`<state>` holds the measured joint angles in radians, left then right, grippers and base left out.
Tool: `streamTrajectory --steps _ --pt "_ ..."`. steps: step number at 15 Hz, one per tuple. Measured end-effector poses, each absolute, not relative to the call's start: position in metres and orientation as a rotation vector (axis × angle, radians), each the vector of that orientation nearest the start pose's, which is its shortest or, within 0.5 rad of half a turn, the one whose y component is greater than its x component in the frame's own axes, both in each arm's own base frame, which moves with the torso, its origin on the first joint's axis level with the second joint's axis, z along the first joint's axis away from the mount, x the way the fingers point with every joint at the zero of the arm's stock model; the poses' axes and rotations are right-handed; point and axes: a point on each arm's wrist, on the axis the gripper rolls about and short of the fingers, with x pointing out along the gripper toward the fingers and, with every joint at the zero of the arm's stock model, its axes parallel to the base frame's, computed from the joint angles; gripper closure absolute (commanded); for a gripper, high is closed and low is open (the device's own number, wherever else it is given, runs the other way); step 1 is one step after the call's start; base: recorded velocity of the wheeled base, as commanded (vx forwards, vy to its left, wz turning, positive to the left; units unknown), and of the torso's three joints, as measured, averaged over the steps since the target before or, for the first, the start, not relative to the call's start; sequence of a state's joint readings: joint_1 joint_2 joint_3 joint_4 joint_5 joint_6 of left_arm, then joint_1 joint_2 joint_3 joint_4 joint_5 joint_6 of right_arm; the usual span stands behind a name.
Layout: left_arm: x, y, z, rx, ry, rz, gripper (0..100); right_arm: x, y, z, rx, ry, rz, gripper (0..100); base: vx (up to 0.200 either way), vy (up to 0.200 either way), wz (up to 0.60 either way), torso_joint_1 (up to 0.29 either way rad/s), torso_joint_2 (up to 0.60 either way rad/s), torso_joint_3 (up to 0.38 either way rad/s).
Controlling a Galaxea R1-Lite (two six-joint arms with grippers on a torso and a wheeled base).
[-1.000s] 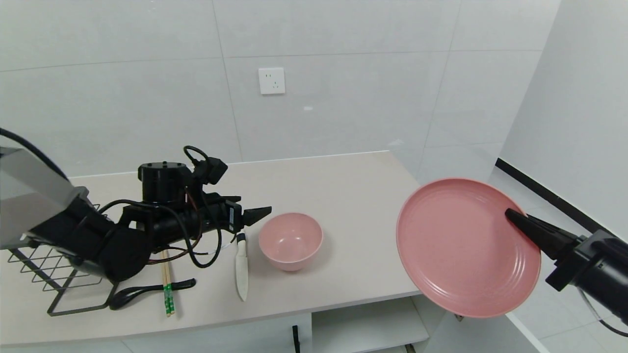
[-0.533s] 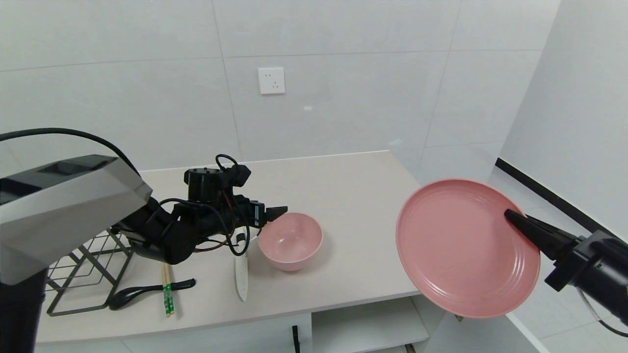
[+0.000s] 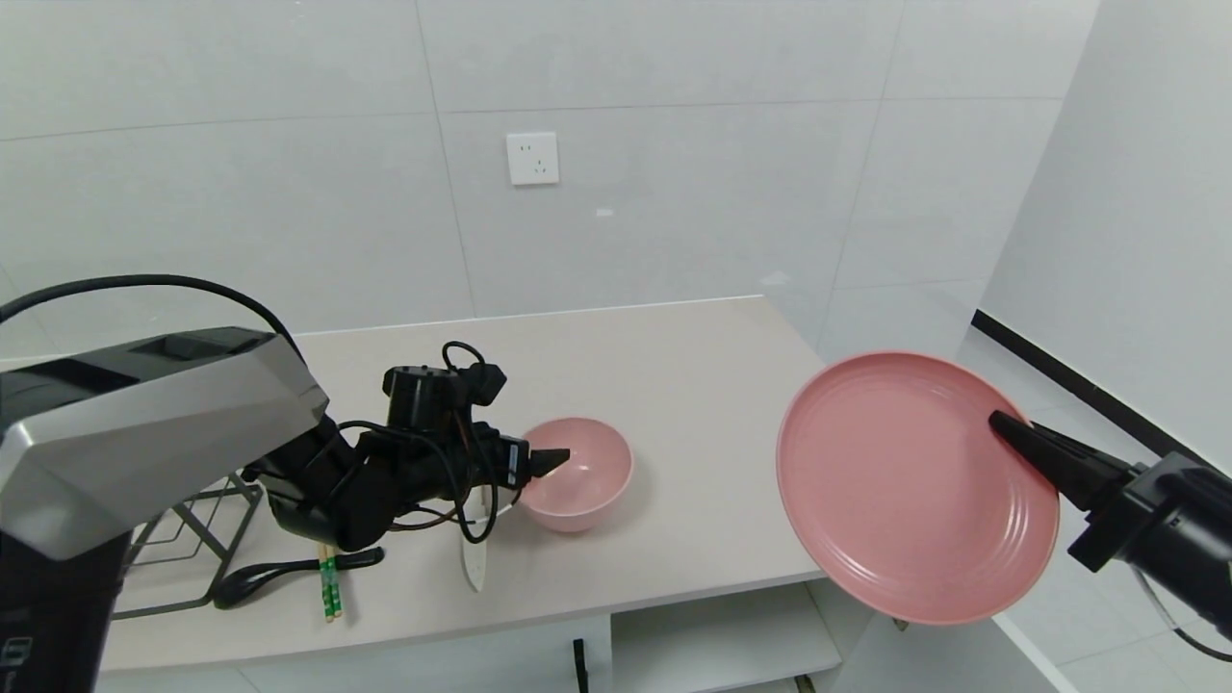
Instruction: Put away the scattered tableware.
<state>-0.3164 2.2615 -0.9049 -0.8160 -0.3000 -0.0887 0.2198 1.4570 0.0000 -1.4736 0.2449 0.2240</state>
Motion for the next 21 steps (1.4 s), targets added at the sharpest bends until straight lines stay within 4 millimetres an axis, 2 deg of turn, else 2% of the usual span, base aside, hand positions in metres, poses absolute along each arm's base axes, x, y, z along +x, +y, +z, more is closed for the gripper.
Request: streamTrajectory --steps 3,4,7,9,15,19,21 --pt "0.362 -0.133 0.019 -0.068 0.598 -0.574 0 0.157 0.041 0.135 0.220 0.033 0.465 100 0.000 0.000 0.00 0.000 0.00 0.000" --pt "0.361 -0.135 0.016 -0.061 0.609 -0.567 100 0.157 0.040 0.135 0.220 0.032 0.464 100 0.000 0.000 0.00 0.000 0.00 0.000" --pt "0.354 -0.138 0.009 -0.046 0.653 -0.547 100 0.157 0.040 0.136 0.220 0.029 0.459 100 0.000 0.000 0.00 0.000 0.00 0.000" --pt "0.354 -0.137 0.017 -0.048 0.633 -0.548 100 0.157 0.039 0.136 0.218 0.027 0.457 100 0.000 0.000 0.00 0.000 0.00 0.000" --pt "0.345 -0.130 0.063 -0.058 0.522 -0.551 100 0.157 0.039 0.136 0.214 0.025 0.455 100 0.000 0.000 0.00 0.000 0.00 0.000" --pt "0.318 -0.116 0.099 -0.064 0.448 -0.546 100 0.157 0.039 0.136 0.210 0.024 0.455 100 0.000 0.000 0.00 0.000 0.00 0.000" --pt "0.301 -0.101 0.122 -0.073 0.395 -0.531 100 0.156 0.039 0.137 0.209 0.018 0.458 100 0.000 0.000 0.00 0.000 0.00 0.000"
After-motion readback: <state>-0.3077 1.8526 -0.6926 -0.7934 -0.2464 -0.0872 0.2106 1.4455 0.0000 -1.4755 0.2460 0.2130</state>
